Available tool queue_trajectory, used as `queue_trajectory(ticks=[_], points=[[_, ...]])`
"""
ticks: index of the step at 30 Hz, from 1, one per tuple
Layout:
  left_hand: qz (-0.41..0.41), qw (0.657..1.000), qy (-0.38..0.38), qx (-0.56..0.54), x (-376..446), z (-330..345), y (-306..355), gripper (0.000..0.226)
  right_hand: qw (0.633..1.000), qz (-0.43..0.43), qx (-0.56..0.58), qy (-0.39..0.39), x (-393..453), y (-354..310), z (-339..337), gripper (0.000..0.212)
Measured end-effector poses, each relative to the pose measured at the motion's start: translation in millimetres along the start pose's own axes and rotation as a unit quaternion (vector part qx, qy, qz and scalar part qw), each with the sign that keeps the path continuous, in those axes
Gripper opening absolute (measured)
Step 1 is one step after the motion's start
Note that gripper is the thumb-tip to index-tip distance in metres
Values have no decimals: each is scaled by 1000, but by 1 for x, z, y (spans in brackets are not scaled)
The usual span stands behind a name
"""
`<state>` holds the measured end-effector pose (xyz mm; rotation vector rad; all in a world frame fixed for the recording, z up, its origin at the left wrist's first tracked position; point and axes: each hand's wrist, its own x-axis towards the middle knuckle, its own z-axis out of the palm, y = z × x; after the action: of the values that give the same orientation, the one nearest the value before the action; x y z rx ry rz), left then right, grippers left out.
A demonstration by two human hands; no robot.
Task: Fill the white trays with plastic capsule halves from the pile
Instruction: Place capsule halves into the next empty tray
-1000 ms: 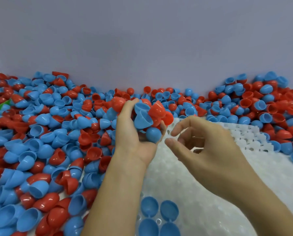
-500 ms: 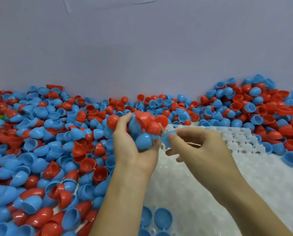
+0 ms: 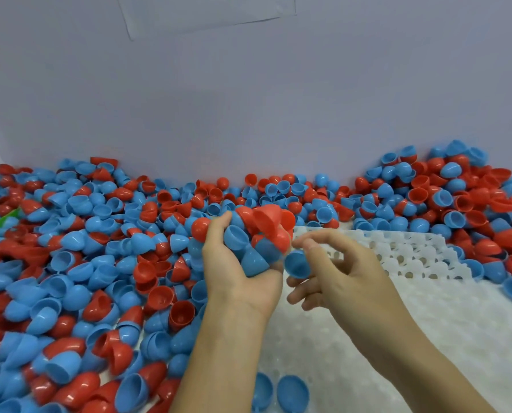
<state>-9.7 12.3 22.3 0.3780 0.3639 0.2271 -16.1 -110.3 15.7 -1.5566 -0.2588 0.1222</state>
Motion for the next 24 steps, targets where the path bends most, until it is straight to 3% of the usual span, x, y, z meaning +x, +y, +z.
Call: queue_trajectory(ticks=[6,10,16,24], points=[[-8,1000,18,6,0,-1,-2,20,995,-28,-90,-32,-2,1,3,23],[-8,1000,26,-11,2,-1,-3,26,987,-70,-142,-4,-2,4,5,9],[-30,999,22,-12,2,-1,-4,21,984,-114,-131,23,-1,3,7,22],[-40,999,-2,13,1,0,-6,26,993,-96,-74,11,-1,1,5,12]])
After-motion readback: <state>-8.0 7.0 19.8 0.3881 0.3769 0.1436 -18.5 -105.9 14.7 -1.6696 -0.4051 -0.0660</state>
